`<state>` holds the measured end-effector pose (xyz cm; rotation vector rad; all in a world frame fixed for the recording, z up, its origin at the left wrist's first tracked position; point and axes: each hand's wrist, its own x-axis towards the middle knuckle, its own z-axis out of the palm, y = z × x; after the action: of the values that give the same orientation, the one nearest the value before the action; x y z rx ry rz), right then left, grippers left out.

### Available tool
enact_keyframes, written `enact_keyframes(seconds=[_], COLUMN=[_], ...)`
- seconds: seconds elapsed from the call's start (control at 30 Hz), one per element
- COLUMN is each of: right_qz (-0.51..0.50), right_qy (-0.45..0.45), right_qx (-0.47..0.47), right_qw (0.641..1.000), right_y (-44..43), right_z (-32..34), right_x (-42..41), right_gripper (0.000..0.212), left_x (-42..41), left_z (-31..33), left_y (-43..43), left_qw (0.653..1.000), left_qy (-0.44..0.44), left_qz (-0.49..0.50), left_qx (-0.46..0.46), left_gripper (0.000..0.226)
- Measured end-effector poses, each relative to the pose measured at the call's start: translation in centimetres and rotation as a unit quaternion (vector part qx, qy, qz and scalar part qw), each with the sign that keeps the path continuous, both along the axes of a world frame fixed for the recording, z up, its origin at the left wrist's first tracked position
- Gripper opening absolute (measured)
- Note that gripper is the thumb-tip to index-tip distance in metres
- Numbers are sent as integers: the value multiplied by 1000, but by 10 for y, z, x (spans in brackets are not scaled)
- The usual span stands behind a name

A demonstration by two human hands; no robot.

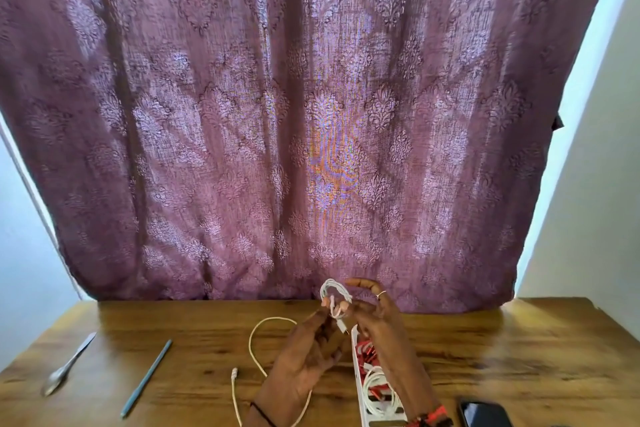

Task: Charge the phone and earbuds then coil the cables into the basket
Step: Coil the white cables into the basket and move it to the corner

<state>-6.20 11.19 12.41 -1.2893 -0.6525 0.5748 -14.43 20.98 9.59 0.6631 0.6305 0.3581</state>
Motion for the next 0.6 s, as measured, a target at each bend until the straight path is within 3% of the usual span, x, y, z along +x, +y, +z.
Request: enact_keyframes(seconds=[0.17, 0.3, 0.5, 0.6], right_qz=[-19, -68, -174, -200], right_qy=[-37, -89, -104, -84], right_qx=[-35, -66, -67, -79], right_qw=[999, 992, 977, 973], right_y=[9, 16, 24, 24], right_z=[-7, -15, -15, -17], right_x=[-2, -7, -19, -16], right_gripper=[60, 50, 53, 30], left_x=[2, 2, 2, 4], left_z=[1, 5, 10, 8], left_y=[-2, -9, -18, -15], left_qw=[999, 997, 984, 981], left_qy=[-38, -67, -115, -120], left_qz=[8, 34, 119, 144], left_qx=[21, 29, 59, 54], left_gripper=[18, 22, 21, 18])
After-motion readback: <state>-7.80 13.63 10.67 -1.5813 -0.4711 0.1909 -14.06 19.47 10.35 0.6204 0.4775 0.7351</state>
